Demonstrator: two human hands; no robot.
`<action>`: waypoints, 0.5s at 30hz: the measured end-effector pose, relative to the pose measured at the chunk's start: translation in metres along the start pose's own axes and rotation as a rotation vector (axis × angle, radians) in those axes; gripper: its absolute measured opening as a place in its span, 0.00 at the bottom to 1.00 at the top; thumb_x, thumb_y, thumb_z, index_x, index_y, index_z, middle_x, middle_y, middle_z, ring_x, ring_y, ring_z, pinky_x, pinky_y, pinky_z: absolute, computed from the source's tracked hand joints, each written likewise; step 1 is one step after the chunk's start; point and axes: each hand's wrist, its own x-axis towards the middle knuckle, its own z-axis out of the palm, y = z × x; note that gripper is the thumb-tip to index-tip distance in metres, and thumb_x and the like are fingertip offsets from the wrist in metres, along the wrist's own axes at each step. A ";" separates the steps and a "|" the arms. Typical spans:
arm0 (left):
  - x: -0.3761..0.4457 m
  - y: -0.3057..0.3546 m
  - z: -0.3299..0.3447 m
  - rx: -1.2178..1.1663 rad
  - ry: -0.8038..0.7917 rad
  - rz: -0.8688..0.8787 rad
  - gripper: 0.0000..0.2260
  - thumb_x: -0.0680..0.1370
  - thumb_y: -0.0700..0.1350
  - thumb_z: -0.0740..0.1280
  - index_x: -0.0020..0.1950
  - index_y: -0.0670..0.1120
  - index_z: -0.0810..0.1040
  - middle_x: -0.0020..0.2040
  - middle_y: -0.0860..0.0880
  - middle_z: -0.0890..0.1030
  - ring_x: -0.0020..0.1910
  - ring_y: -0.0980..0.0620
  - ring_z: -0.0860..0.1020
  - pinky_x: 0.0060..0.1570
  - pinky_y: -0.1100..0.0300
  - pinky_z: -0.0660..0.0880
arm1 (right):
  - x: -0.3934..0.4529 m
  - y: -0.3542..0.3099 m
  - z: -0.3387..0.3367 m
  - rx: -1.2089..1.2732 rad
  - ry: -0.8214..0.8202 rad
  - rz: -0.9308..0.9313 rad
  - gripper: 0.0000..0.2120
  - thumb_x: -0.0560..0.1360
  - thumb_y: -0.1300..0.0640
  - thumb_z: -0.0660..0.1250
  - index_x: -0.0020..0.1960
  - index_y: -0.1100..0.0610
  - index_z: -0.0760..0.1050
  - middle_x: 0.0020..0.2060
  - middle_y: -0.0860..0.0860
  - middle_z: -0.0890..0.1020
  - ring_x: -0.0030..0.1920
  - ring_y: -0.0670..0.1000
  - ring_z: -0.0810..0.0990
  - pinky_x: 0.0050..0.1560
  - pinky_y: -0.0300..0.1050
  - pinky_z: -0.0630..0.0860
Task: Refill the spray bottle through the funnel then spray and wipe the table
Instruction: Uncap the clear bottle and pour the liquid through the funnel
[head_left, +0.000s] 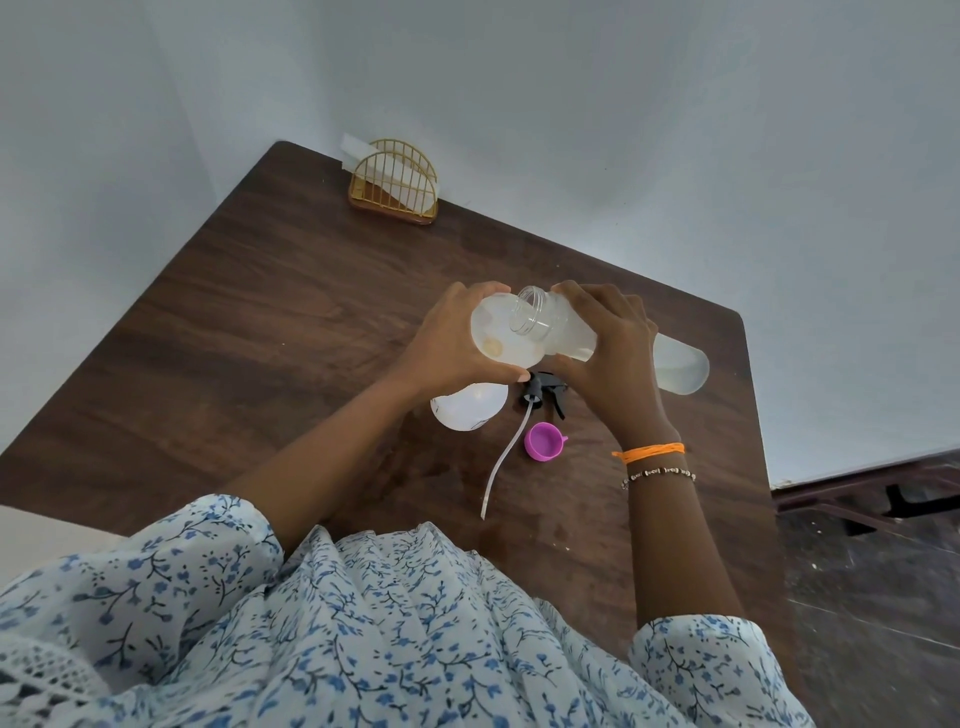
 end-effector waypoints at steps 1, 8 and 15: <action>0.000 0.000 0.000 -0.002 -0.001 0.000 0.38 0.62 0.52 0.79 0.68 0.52 0.66 0.64 0.49 0.70 0.58 0.55 0.68 0.54 0.61 0.67 | 0.000 0.000 0.000 -0.003 -0.002 0.000 0.30 0.62 0.53 0.79 0.61 0.54 0.75 0.55 0.52 0.79 0.53 0.56 0.73 0.53 0.49 0.63; 0.002 -0.003 0.002 -0.004 0.007 0.002 0.38 0.62 0.53 0.79 0.68 0.53 0.66 0.64 0.49 0.70 0.58 0.56 0.68 0.53 0.62 0.65 | -0.001 -0.001 -0.001 -0.002 -0.006 0.001 0.30 0.62 0.52 0.79 0.62 0.53 0.75 0.55 0.52 0.79 0.54 0.56 0.73 0.53 0.49 0.63; 0.003 -0.005 0.003 0.010 0.008 0.003 0.38 0.61 0.54 0.79 0.67 0.54 0.65 0.63 0.50 0.70 0.57 0.57 0.68 0.52 0.62 0.65 | -0.001 0.001 -0.001 -0.024 -0.018 0.001 0.30 0.62 0.52 0.79 0.62 0.53 0.75 0.55 0.51 0.78 0.54 0.56 0.72 0.53 0.49 0.62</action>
